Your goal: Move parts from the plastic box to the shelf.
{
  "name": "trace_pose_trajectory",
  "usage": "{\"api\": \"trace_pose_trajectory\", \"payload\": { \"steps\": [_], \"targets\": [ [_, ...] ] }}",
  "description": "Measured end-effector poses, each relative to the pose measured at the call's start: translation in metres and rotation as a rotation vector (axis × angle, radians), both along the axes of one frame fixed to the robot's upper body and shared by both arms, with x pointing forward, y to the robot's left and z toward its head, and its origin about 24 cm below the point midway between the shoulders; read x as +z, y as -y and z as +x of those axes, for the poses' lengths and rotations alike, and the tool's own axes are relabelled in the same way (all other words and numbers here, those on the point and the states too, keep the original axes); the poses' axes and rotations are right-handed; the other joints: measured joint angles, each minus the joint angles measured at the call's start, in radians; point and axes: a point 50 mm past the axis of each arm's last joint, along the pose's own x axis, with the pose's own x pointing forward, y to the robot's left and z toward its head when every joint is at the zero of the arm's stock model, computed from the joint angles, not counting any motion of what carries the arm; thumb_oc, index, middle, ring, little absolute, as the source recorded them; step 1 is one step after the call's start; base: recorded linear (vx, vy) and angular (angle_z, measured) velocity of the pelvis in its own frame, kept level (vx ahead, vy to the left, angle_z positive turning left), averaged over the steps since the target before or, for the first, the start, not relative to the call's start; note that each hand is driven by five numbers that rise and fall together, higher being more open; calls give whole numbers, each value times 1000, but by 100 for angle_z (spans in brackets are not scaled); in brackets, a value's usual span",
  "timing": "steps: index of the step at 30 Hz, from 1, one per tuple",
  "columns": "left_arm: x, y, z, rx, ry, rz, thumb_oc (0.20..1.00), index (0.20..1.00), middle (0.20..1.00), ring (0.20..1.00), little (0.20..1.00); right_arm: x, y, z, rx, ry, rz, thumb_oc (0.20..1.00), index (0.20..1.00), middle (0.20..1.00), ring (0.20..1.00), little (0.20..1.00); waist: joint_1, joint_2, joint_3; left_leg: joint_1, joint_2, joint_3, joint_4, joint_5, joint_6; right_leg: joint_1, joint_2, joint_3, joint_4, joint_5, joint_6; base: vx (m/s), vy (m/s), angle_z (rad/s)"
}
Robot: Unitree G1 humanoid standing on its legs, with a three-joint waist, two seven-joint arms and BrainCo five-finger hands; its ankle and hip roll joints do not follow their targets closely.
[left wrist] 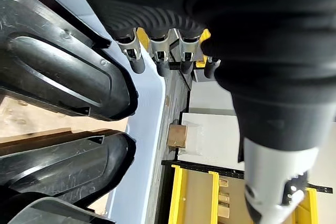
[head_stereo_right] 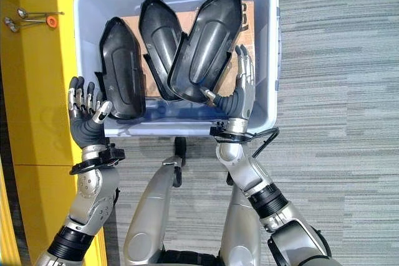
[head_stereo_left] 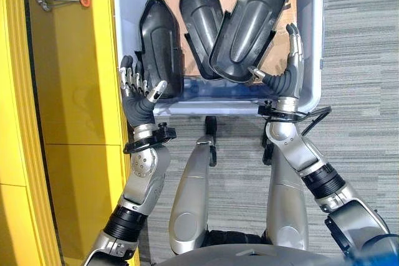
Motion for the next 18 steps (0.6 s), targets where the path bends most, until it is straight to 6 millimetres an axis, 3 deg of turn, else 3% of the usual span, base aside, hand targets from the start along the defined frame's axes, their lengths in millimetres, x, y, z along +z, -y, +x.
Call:
{"api": "trace_pose_trajectory", "payload": {
  "steps": [5, 10, 13, 18],
  "targets": [
    [0, 5, -1, -21, 11, -33, 1000, 1000, 1000, 1000, 1000, -4, -1, -1, -14, 12, -31, 1000, 1000, 1000, 1000, 1000, -1, 0, 0, -4, 0, 0, -1, -1, 1, -1, 0, -1, -6, 2, 2, 0, 0, 0],
    [1, 19, 0, -62, 15, -50, 1000, 1000, 1000, 1000, 1000, -3, -17, -1, 27, 18, -11, 1000, 1000, 1000, 1000, 1000, -2, 0, 0, -6, 1, -1, -1, -1, 1, -1, 1, -2, -12, 2, 2, 0, 0, 0],
    [1, 20, 1, -57, 13, -63, 1000, 1000, 1000, 1000, 1000, -14, -8, 4, -19, -37, 105, 1000, 1000, 1000, 1000, 1000, -3, 0, 0, -8, 1, -1, -1, -1, 1, -3, 1, -2, -14, 4, 4, 0, 0, 0],
    [1, 20, 0, -54, 14, -61, 1000, 1000, 1000, 1000, 1000, -14, -3, 5, -10, -51, 165, 1000, 1000, 1000, 1000, 1000, -9, 0, 0, -22, 0, -1, 1, -1, 2, -16, 0, -2, -9, 4, 4, 0, 0, 0]
  ]
}}
